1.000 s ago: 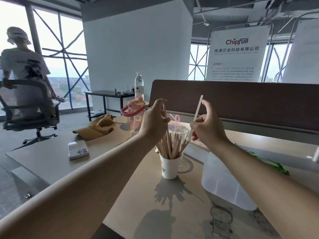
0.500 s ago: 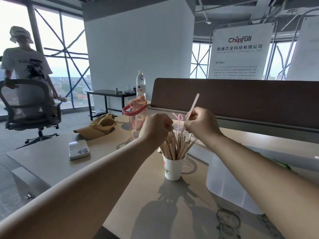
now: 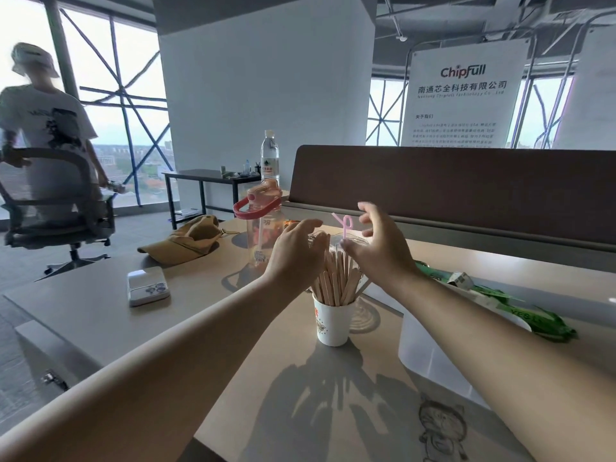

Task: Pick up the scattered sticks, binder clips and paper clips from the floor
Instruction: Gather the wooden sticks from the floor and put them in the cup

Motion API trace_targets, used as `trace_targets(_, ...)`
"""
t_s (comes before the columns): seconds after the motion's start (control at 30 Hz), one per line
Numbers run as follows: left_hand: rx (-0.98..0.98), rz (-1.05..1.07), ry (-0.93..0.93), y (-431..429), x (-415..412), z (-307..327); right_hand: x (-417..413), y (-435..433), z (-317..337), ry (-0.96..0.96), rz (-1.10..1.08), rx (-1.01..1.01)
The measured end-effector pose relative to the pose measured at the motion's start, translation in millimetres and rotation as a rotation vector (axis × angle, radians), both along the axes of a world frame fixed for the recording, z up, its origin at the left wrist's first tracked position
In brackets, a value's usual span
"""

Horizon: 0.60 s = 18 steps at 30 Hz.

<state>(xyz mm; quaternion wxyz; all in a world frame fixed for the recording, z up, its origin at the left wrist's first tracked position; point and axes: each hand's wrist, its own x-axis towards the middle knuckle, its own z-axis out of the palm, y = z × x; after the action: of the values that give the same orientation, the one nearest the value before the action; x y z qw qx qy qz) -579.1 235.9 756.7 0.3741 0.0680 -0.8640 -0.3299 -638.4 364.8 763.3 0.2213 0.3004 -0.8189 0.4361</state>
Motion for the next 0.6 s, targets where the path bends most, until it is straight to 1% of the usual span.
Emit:
trace_targets(0.07,0.016,-0.008,-0.023,1.8,-0.1,-1.0,2.0,0.7,0.0,0.082,0.036,0.058)
trace_targets(0.17,0.005,-0.011,-0.054,2.9,2.3,-4.5,0.0,-0.1,-5.1,0.145,0.043,0.168)
trace_targets(0.33,0.033,0.039,-0.06,-6.5,24.3,-4.1,9.2,7.3,-7.0,0.15,-0.02,0.176)
trace_targets(0.47,0.071,0.121,-0.115,-22.2,78.6,6.8,56.3,14.1,5.4,0.151,-0.024,0.179)
trace_targets(0.6,0.113,0.192,-0.238,-32.0,169.3,3.0,141.8,4.8,14.5,0.081,0.085,0.145)
